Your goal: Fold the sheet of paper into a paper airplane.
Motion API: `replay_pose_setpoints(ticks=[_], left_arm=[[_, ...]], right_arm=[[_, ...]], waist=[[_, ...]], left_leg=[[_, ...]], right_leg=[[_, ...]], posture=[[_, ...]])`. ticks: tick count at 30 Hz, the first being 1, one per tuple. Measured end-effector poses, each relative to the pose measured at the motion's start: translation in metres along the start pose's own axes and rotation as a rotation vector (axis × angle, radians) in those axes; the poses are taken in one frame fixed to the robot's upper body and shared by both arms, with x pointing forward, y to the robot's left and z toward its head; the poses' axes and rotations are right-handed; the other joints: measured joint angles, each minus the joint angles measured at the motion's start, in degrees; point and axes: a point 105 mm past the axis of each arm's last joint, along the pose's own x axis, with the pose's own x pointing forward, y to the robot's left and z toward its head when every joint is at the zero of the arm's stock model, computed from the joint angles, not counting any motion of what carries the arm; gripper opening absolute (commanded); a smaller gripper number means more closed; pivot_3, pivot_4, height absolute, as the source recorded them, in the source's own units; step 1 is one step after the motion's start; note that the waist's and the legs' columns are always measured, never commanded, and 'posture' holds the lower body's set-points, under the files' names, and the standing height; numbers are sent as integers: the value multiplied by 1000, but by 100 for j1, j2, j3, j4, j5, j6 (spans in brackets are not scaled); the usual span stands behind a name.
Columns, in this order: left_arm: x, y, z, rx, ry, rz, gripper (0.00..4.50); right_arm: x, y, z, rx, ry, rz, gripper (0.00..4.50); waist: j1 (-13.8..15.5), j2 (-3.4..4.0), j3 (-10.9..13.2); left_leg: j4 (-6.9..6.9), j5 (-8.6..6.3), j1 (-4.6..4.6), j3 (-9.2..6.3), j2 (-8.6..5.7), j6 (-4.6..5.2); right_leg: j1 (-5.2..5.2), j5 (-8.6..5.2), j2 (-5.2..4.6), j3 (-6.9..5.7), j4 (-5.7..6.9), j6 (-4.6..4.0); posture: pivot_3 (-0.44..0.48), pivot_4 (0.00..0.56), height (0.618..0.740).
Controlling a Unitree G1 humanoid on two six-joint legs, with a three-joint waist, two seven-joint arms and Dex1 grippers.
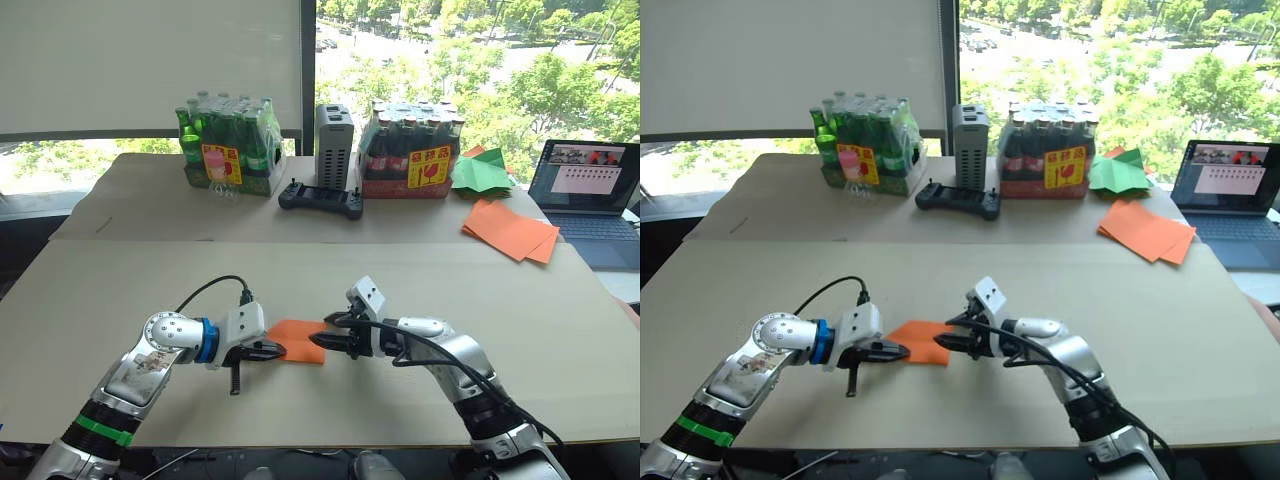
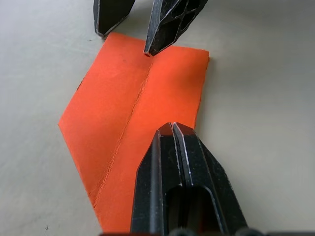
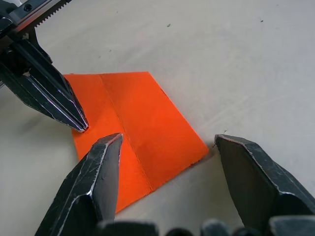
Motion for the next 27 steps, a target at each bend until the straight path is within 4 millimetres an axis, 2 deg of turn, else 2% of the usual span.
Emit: replay_pose_setpoints(ticks=[5, 14, 18, 24, 27], left_arm=[[-2, -7, -6, -11, 17, -8, 0], [-3, -7, -6, -10, 21, -3, 0], [-3, -7, -6, -9, 21, -3, 0], [-3, -7, -6, -9, 22, -3, 0], [-3, -7, -6, -9, 22, -4, 0]], right_arm=[[2, -1, 1, -11, 0, 9, 3321], [5, 2, 1, -5, 0, 44, 3321], [6, 3, 0, 0, 2, 51, 2207], [6, 3, -1, 3, 4, 47, 102], [7, 3, -2, 0, -4, 44, 45]], waist=[[-4, 0, 0], [-4, 0, 0], [-4, 0, 0], [-6, 0, 0], [-4, 0, 0]], left_leg=[[0, 0, 0, -1, 0, 0], [0, 0, 0, 0, 0, 0], [0, 0, 0, 0, 0, 0], [0, 0, 0, 0, 0, 0], [0, 0, 0, 0, 0, 0]], right_leg=[[0, 0, 0, 0, 0, 0], [0, 0, 0, 0, 0, 0], [0, 0, 0, 0, 0, 0], [0, 0, 0, 0, 0, 0], [0, 0, 0, 0, 0, 0]], posture=[[0, 150, 733], [0, 150, 733], [0, 150, 733], [0, 150, 733], [0, 150, 733]])
